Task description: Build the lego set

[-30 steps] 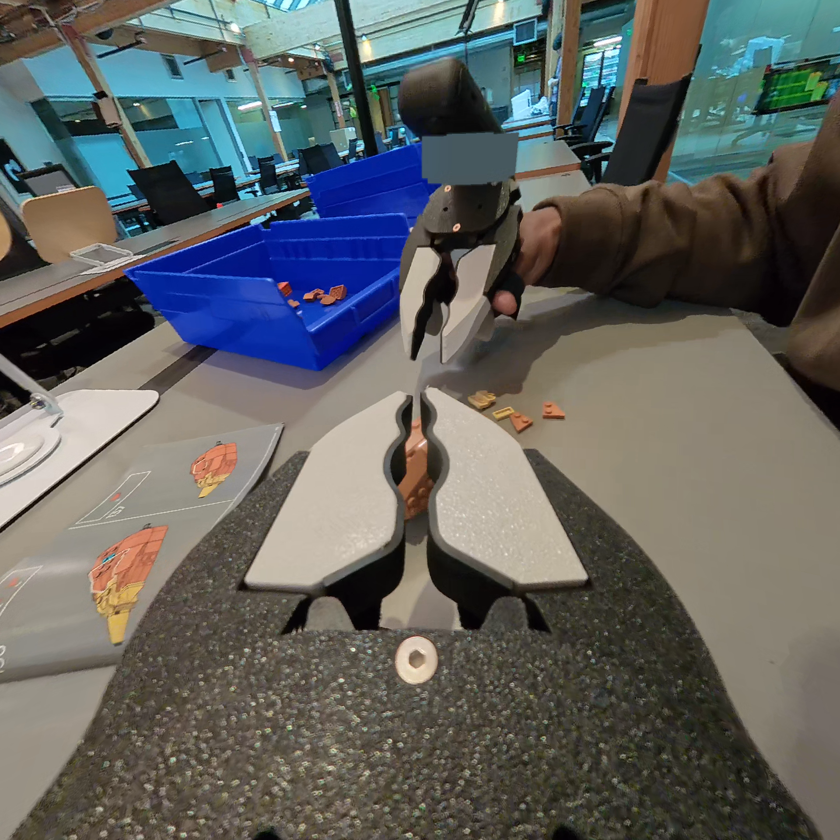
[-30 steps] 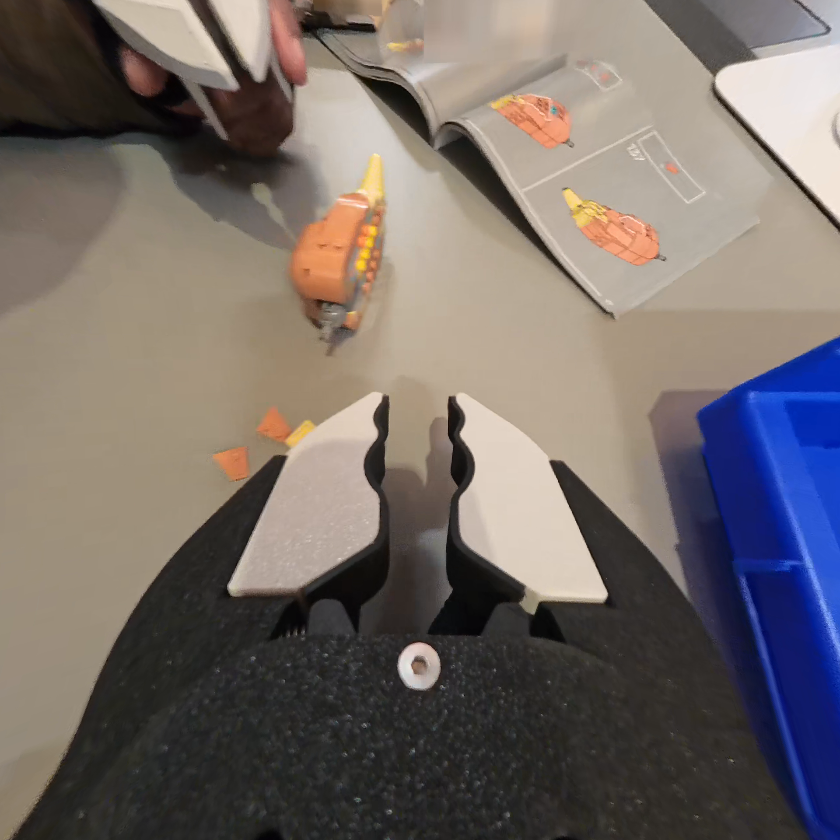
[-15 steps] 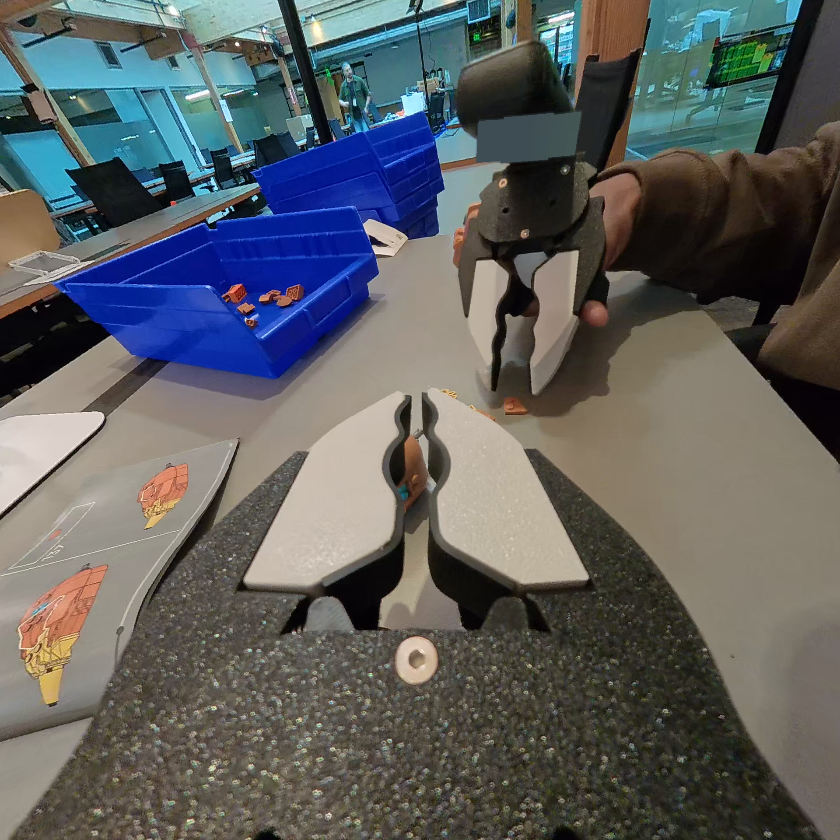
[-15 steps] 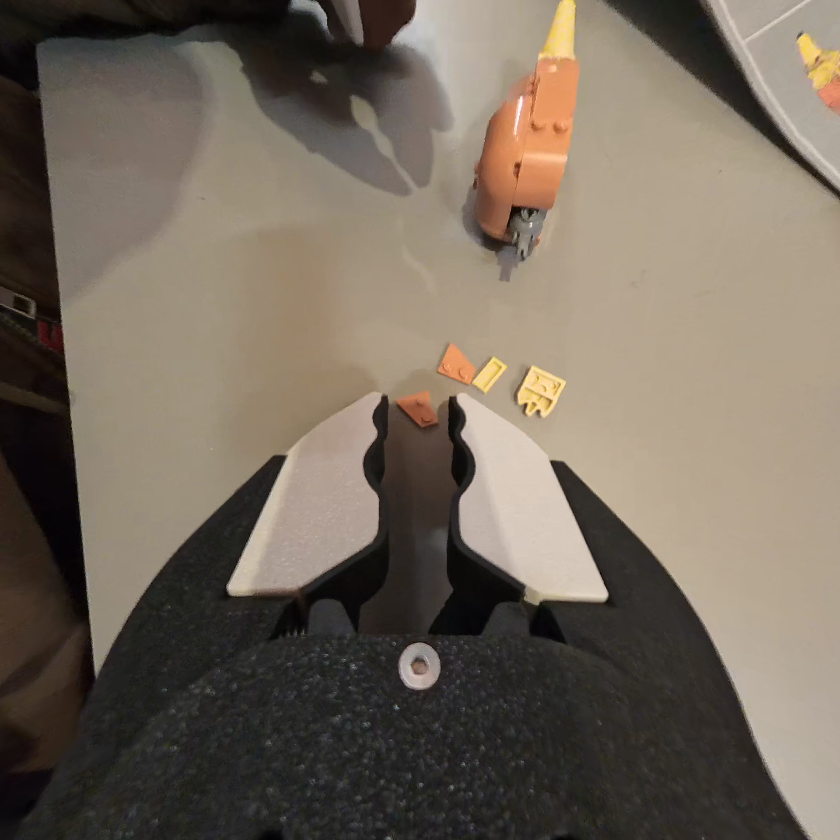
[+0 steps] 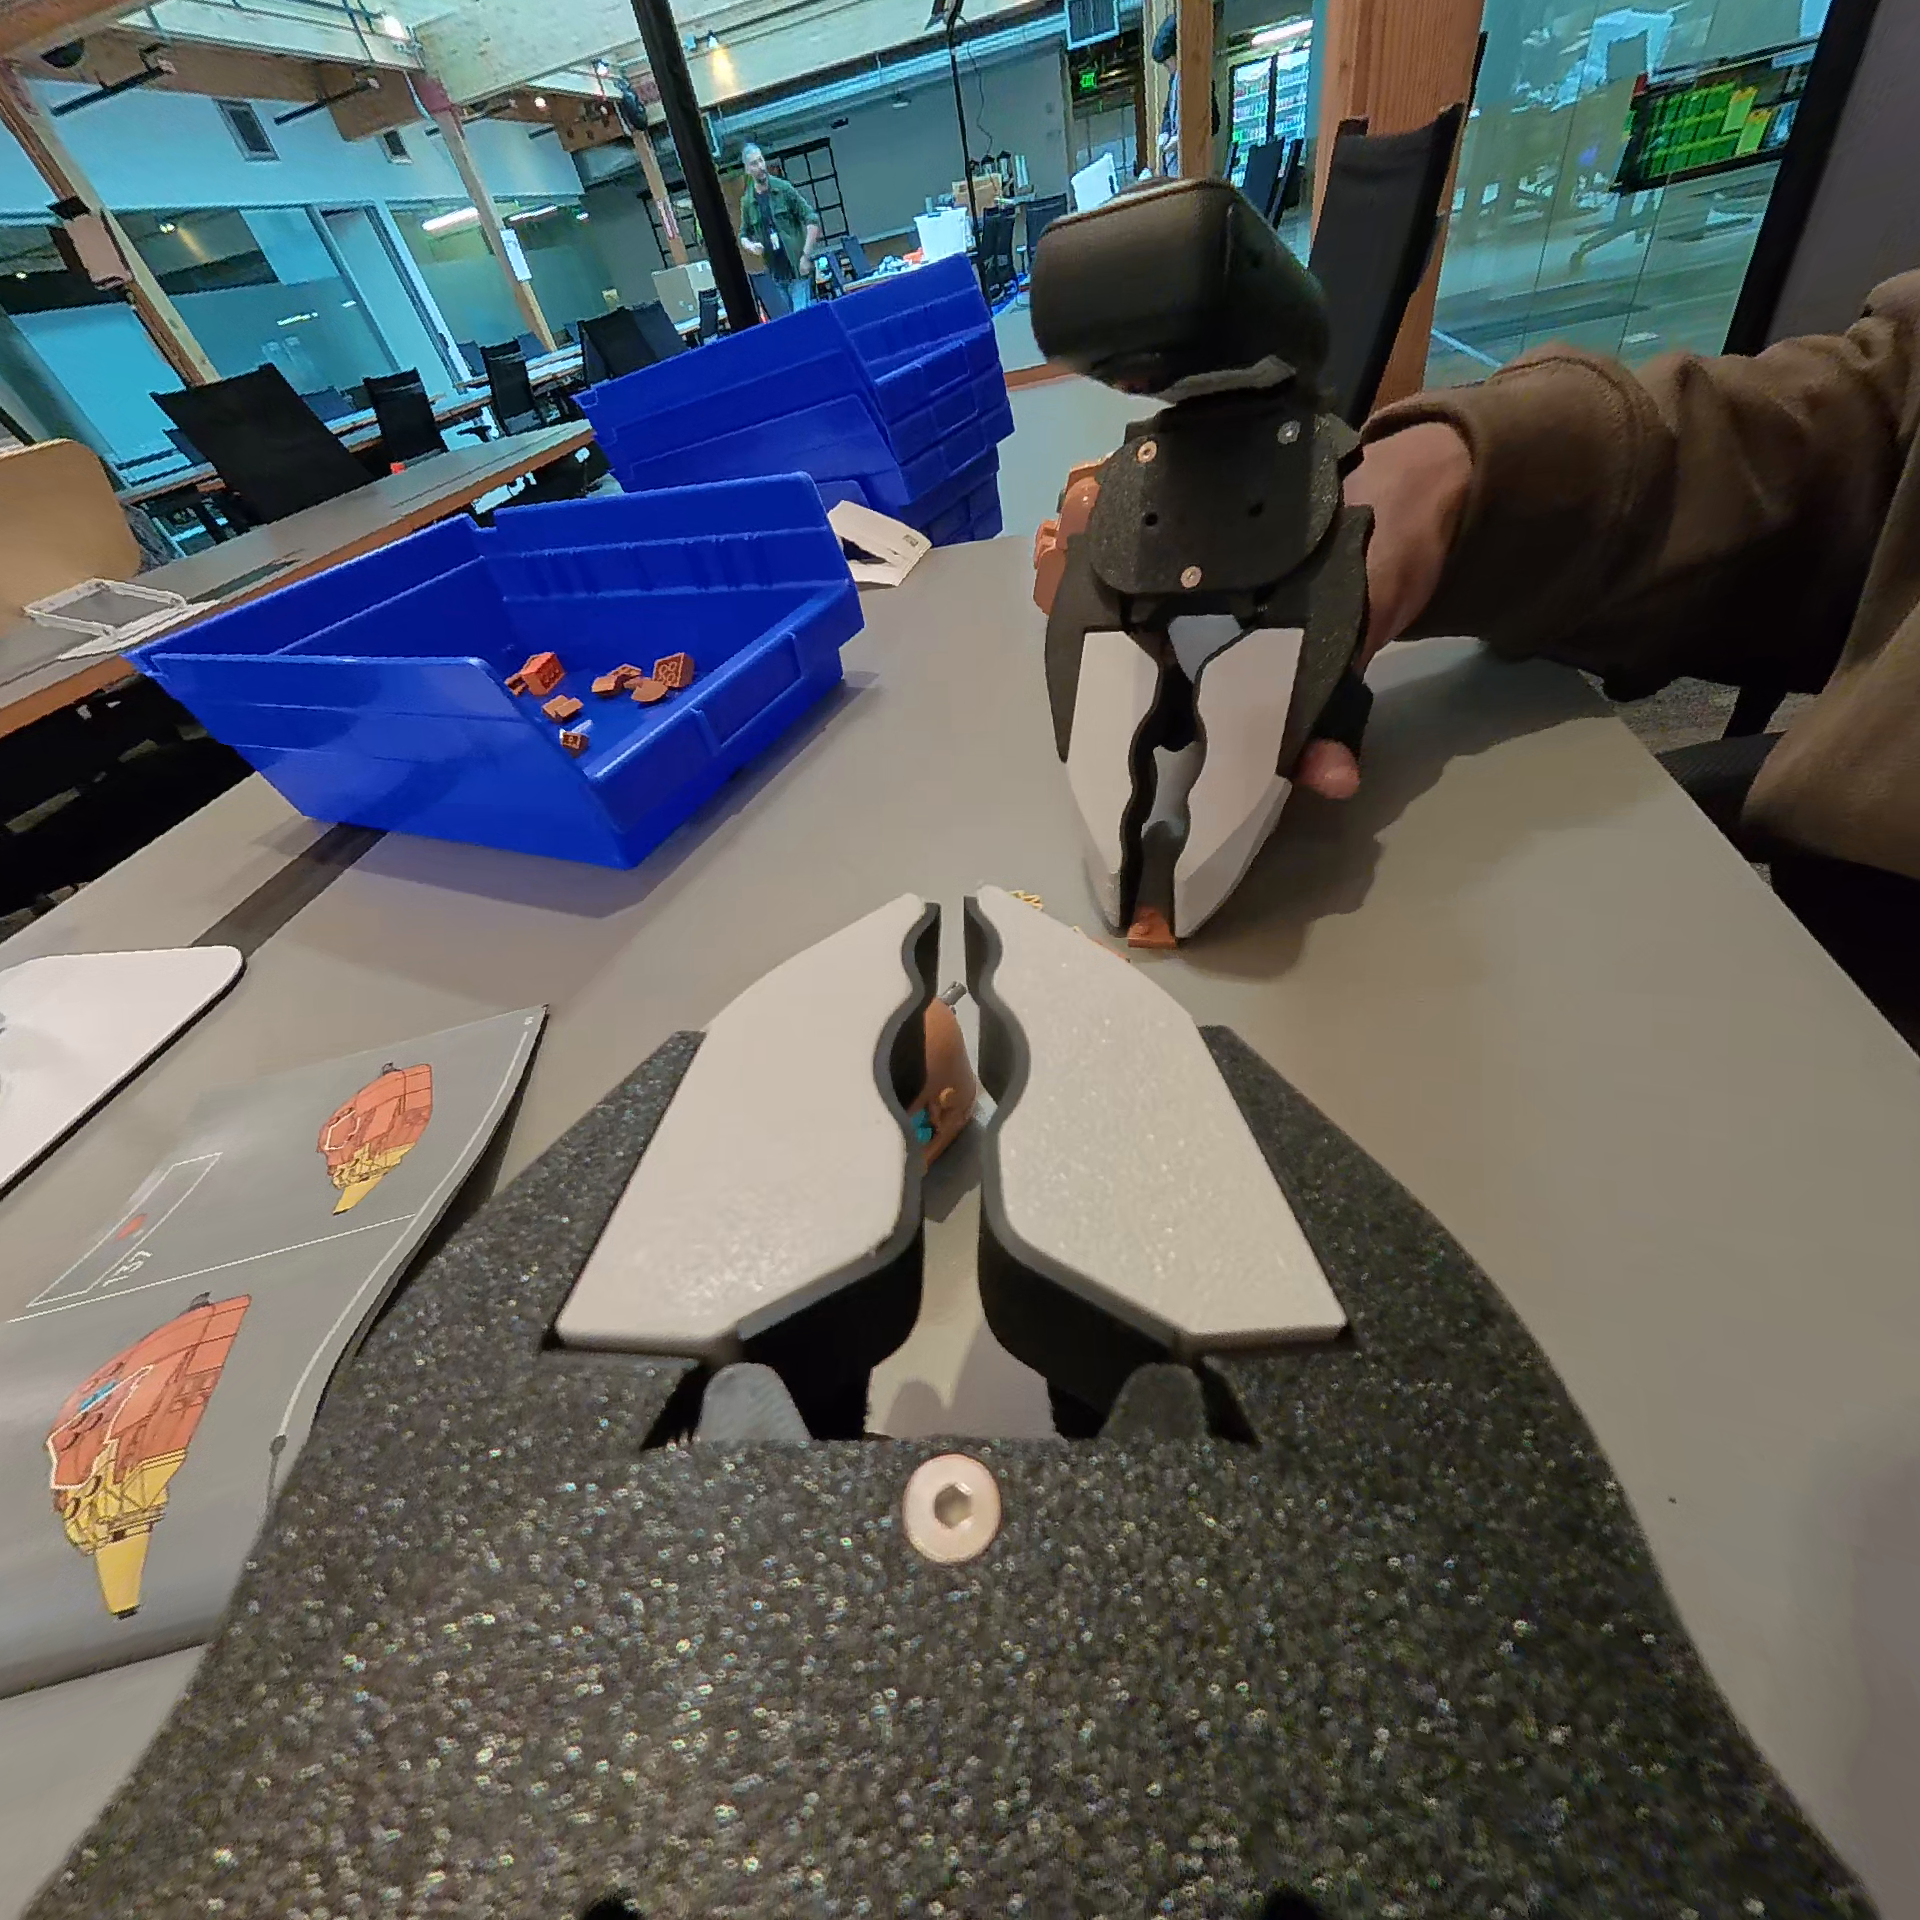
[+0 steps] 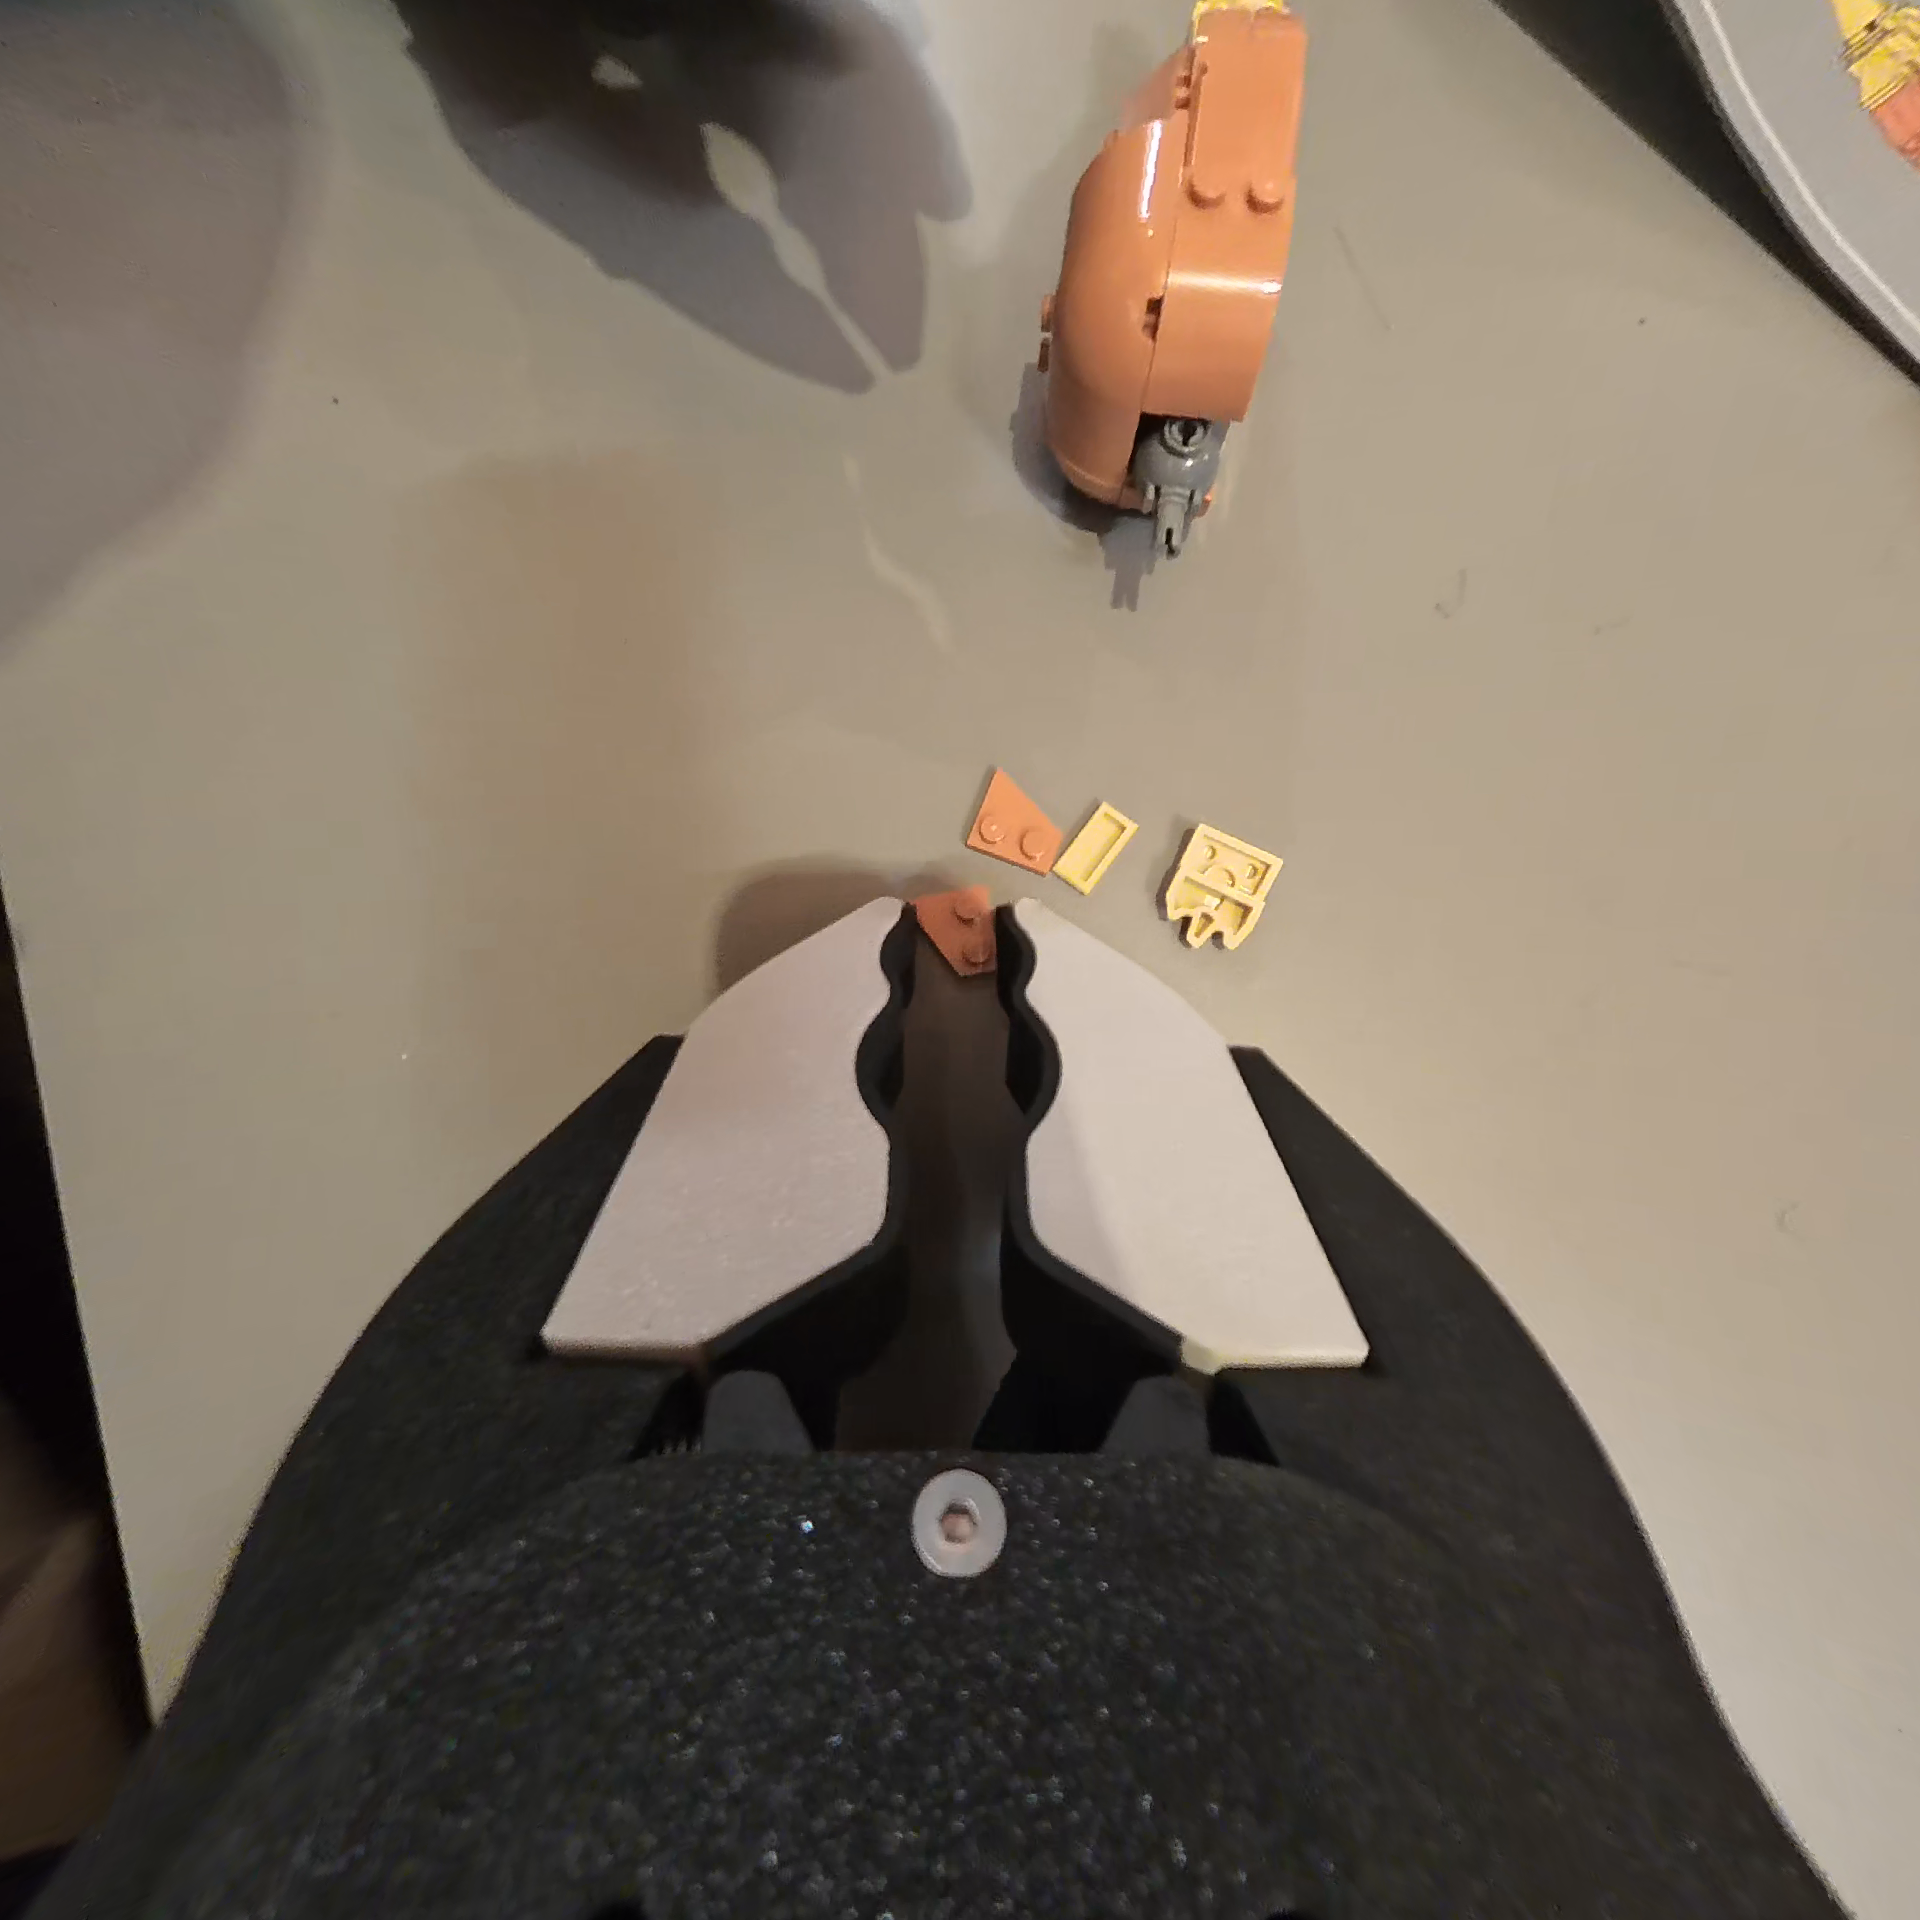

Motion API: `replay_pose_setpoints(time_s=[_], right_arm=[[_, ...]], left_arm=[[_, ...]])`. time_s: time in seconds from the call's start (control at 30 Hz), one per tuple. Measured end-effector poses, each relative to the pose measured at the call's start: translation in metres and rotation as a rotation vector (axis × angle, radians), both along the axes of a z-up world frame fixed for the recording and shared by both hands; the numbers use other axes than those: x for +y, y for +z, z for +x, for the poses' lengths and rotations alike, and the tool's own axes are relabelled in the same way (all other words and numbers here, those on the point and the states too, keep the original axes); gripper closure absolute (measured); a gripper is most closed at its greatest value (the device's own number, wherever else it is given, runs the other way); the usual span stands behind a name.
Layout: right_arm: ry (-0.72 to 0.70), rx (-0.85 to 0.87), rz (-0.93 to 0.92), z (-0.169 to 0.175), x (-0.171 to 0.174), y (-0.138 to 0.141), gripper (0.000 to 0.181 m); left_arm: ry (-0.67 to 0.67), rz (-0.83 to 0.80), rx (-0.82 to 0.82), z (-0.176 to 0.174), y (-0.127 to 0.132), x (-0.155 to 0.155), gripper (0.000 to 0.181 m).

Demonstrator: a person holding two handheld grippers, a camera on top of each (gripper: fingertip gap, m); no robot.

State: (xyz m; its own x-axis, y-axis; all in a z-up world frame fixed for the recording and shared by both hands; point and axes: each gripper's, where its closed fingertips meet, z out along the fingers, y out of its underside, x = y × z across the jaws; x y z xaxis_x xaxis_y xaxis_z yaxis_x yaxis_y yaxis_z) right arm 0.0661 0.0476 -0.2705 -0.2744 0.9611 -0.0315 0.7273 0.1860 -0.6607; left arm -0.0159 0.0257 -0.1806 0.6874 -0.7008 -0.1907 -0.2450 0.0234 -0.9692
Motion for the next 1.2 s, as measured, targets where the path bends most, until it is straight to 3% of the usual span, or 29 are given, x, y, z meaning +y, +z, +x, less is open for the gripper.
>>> replay_pose_setpoints(time_s=[0.2, 0.43, 0.83, 1.2], right_arm=[[0.023, 0.027, 0.030, -0.002, 0.001, 0.002, 0.169], [0.143, 0.034, 0.106, -0.001, 0.002, 0.004, 0.163], [0.573, -0.003, 0.230, -0.004, 0.008, 0.006, 0.154], [0.719, -0.045, 0.194, -0.010, 0.005, 0.001, 0.158]], left_arm=[[0.000, 0.002, 0.003, 0.000, 0.000, 0.000, 0.177], [-0.001, 0.003, 0.006, 0.001, 0.000, -0.001, 0.177], [0.010, 0.004, 0.009, -0.003, 0.000, 0.001, 0.177], [0.010, -0.003, 0.003, -0.004, -0.001, 0.001, 0.177]])
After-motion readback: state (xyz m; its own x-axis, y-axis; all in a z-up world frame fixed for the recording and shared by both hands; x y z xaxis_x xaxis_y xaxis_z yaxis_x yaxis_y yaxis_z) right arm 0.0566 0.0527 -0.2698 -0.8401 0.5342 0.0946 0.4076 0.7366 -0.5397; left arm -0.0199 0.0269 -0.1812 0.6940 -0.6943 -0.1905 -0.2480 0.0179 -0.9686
